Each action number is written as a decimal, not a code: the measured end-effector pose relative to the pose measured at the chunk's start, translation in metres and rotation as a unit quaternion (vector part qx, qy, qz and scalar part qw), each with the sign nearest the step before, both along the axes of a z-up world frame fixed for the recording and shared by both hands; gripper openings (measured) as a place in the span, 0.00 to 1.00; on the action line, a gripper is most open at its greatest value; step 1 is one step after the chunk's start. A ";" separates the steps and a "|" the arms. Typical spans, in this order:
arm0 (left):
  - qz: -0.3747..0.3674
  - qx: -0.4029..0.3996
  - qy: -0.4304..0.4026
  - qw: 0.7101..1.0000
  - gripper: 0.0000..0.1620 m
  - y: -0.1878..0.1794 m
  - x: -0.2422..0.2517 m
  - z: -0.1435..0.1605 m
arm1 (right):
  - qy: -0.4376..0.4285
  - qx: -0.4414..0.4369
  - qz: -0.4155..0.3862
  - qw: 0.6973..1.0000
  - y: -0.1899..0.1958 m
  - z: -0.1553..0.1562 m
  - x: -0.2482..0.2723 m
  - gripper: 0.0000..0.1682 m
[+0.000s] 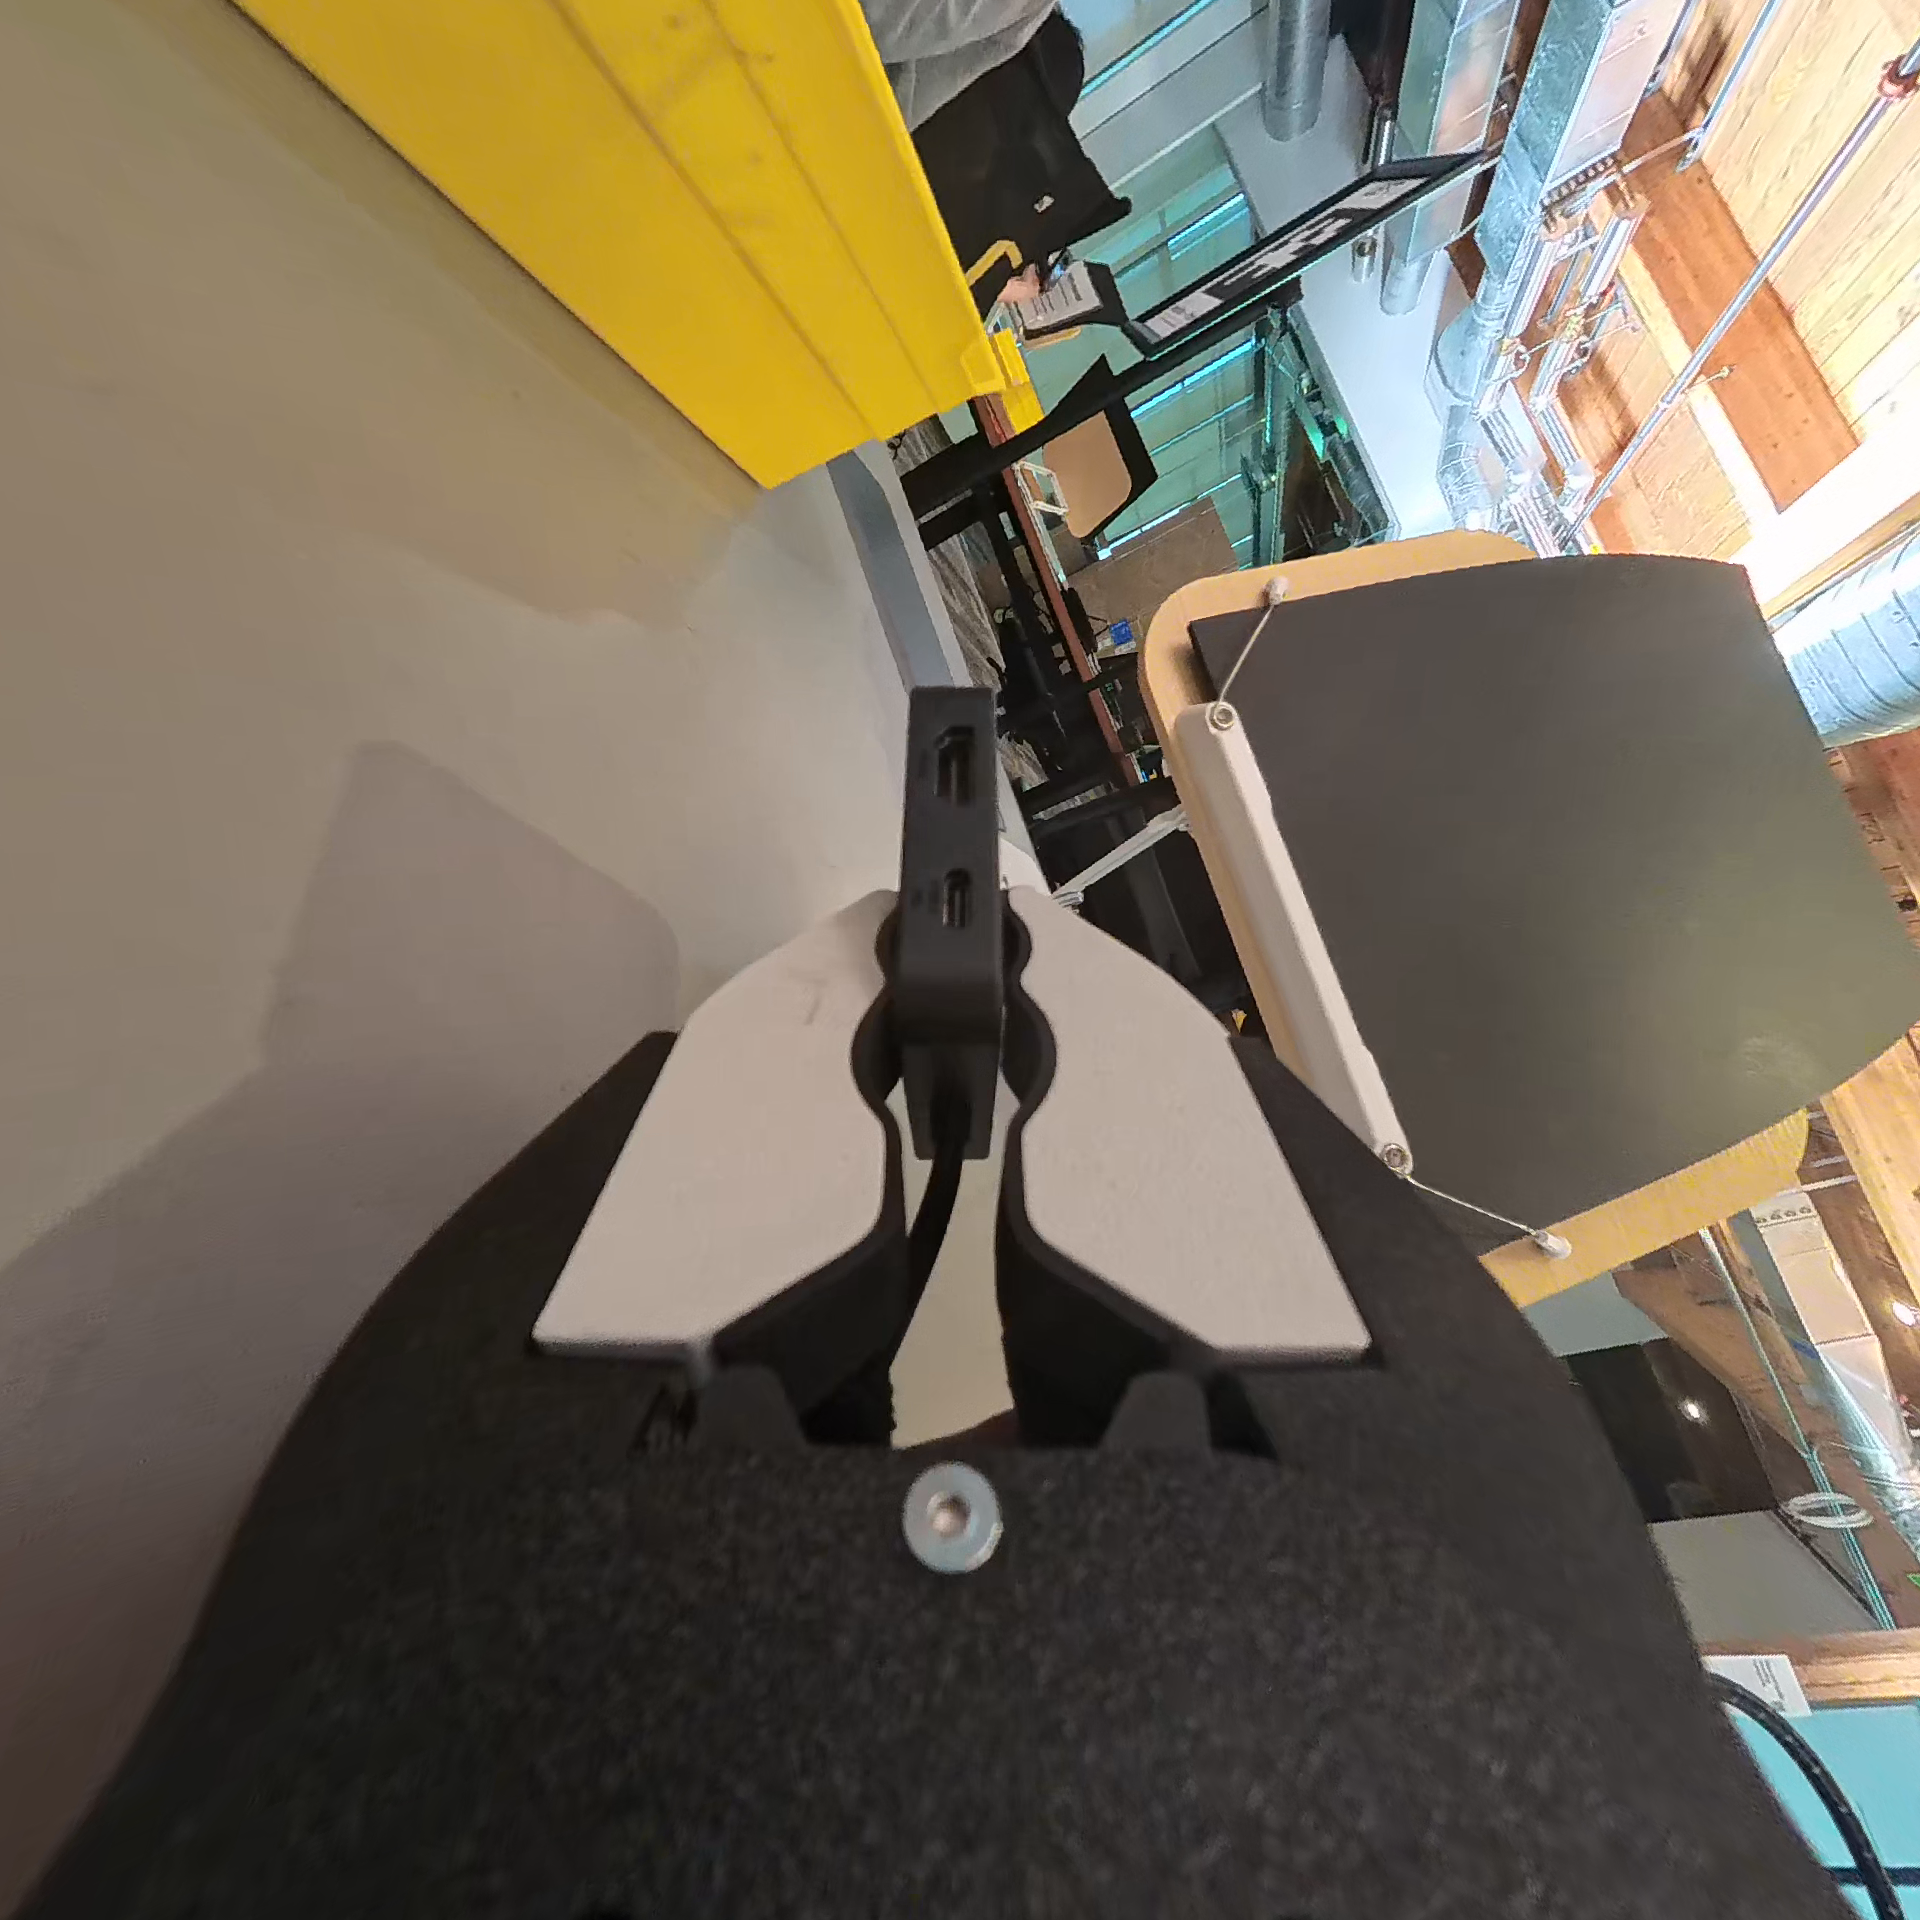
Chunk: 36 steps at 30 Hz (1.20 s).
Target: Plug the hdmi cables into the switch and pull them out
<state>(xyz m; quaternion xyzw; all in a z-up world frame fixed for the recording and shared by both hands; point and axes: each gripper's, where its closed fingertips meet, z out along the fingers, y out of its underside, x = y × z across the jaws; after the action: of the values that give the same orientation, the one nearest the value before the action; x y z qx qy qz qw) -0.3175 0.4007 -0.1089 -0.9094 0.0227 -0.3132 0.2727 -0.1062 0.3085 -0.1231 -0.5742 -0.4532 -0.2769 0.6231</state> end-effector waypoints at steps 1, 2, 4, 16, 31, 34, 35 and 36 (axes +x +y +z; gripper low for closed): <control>0.001 -0.003 0.004 1.000 0.22 0.002 0.002 -0.002 | -0.001 -0.002 0.000 1.000 0.000 -0.001 0.000 0.08; 0.000 -0.008 0.007 1.000 0.22 0.003 0.003 -0.005 | -0.003 -0.003 0.000 1.000 0.000 -0.002 0.000 0.08; 0.004 -0.014 0.021 1.000 0.16 0.005 0.002 -0.011 | -0.004 -0.004 0.000 1.000 -0.001 -0.002 -0.001 0.08; -0.058 0.148 -0.065 0.985 0.05 -0.038 -0.033 0.098 | 0.002 -0.001 -0.001 1.000 -0.001 0.000 0.000 0.08; -0.249 0.284 -0.202 0.904 0.04 -0.157 0.054 0.235 | 0.045 0.024 -0.015 0.999 -0.003 0.017 0.012 0.08; -0.310 0.275 -0.307 0.857 0.03 -0.183 0.076 0.257 | 0.063 0.035 -0.019 0.997 -0.003 0.024 0.016 0.08; -0.329 0.279 -0.327 0.841 0.04 -0.193 0.084 0.259 | 0.074 0.037 -0.020 0.996 -0.003 0.026 0.018 0.08; -0.347 0.279 -0.345 0.826 0.04 -0.204 0.091 0.255 | 0.086 0.040 -0.023 0.995 -0.002 0.029 0.021 0.08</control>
<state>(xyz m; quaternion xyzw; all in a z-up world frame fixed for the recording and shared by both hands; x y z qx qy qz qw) -0.2267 0.1970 0.1465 -0.5591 0.3276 -0.6610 0.3784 -0.0848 0.3062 -0.0943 -0.5810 -0.3731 -0.2589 0.6754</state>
